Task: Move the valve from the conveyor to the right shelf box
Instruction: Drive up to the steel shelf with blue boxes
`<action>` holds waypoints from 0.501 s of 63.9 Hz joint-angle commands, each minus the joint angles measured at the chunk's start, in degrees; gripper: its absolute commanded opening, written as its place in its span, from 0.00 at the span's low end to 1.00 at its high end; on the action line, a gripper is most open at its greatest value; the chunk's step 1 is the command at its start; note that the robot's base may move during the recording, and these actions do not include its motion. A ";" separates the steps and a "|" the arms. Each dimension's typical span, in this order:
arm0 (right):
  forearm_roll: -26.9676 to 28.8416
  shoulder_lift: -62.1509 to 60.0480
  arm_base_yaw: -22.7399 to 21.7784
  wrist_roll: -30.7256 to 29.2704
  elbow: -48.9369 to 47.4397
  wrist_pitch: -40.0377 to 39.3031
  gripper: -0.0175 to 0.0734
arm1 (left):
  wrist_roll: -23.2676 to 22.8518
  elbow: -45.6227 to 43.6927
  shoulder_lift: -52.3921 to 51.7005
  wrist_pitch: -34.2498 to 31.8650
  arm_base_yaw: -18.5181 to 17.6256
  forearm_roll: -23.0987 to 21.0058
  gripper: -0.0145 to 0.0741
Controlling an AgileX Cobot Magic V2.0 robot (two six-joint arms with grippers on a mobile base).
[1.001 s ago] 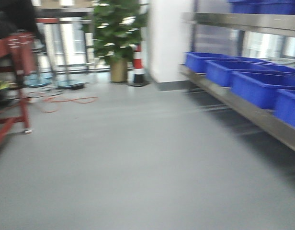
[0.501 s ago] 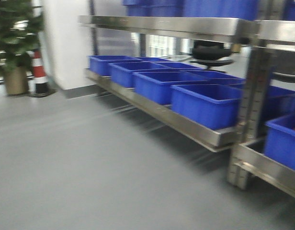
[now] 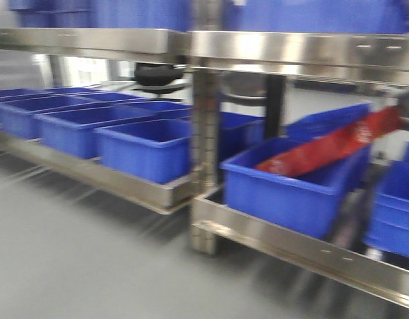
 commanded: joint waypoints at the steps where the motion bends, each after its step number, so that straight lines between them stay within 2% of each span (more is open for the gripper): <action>1: -0.49 -0.53 -0.40 -0.11 -0.89 -4.13 0.02 | -0.04 -0.50 -0.69 -3.20 -0.16 -1.12 0.04; 32: -0.49 -0.53 -0.40 -0.11 -0.89 -4.13 0.02 | -0.04 -0.50 -0.69 -3.20 -0.16 -1.12 0.04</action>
